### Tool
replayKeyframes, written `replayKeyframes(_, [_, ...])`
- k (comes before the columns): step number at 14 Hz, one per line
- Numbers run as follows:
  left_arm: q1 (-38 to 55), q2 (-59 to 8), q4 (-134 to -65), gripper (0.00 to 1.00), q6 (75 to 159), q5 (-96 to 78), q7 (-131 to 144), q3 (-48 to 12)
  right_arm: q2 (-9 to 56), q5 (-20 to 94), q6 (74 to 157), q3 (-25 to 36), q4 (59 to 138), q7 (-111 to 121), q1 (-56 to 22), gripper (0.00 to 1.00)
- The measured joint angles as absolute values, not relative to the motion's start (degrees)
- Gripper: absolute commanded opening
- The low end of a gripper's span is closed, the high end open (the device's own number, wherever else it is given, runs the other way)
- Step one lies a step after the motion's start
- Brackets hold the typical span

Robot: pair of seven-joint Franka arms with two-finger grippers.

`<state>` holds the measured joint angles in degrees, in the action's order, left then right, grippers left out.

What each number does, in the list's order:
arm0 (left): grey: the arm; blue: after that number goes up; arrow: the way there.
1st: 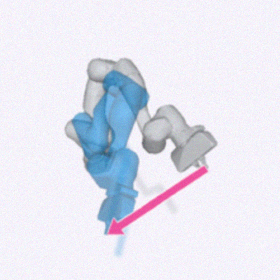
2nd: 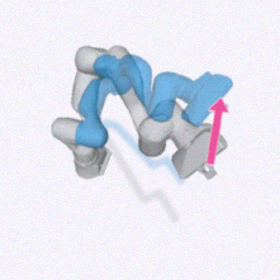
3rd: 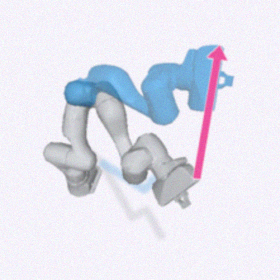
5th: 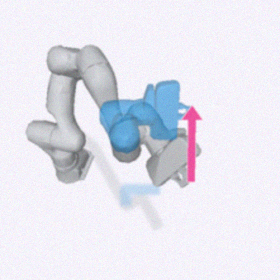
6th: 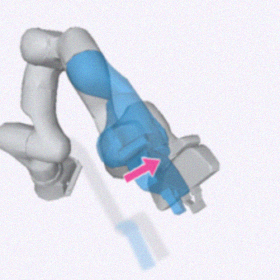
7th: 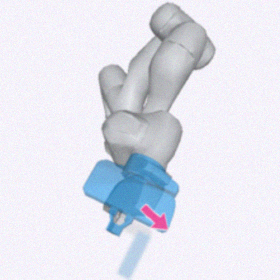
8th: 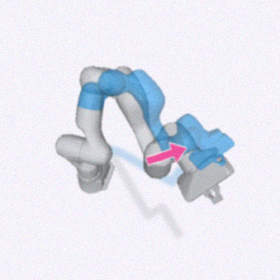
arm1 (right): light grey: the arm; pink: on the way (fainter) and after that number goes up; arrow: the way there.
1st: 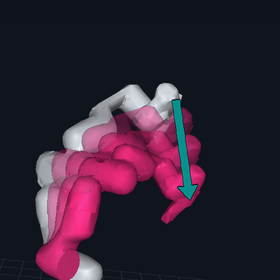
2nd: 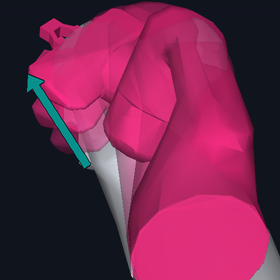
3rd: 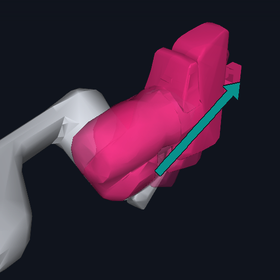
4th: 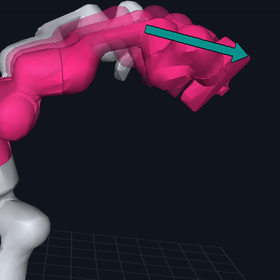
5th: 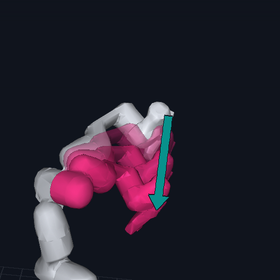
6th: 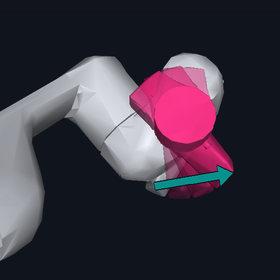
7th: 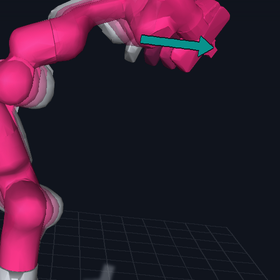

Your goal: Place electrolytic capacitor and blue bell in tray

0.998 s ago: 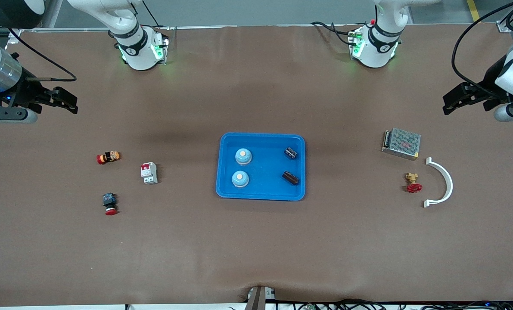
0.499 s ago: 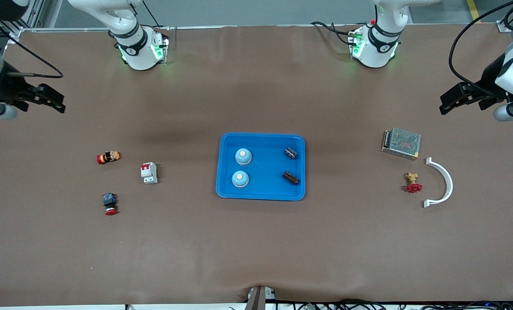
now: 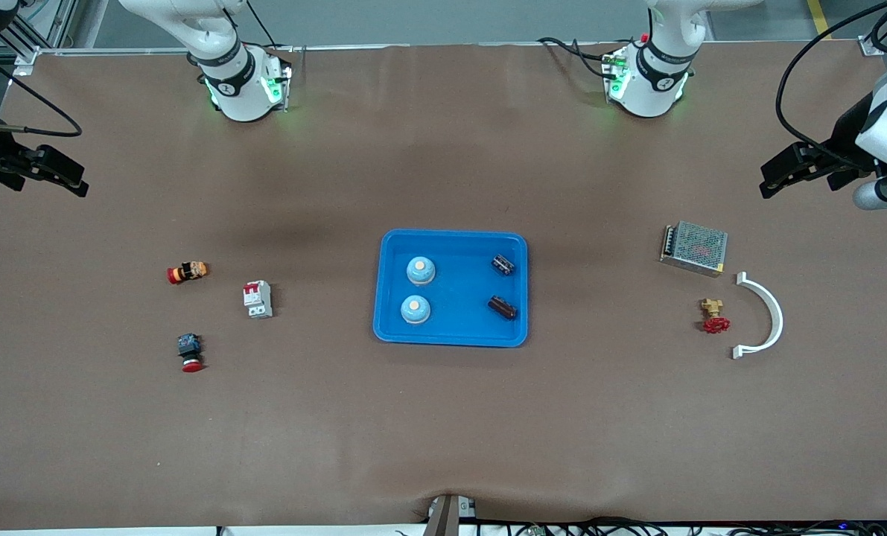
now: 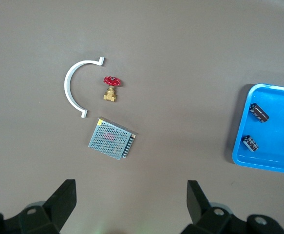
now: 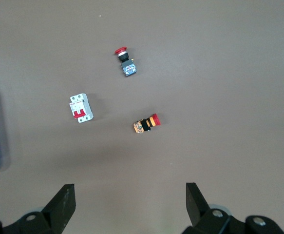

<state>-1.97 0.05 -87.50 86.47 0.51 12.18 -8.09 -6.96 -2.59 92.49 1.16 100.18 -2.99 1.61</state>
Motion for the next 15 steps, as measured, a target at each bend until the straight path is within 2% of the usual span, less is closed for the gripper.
replayKeyframes(15, [-2.09, 0.05, -87.50, 1.00, 86.47, 0.51, 12.18, -8.03, -6.91, -2.53, 88.45, 1.09, 98.57, -3.06, 1.62, 1.00])
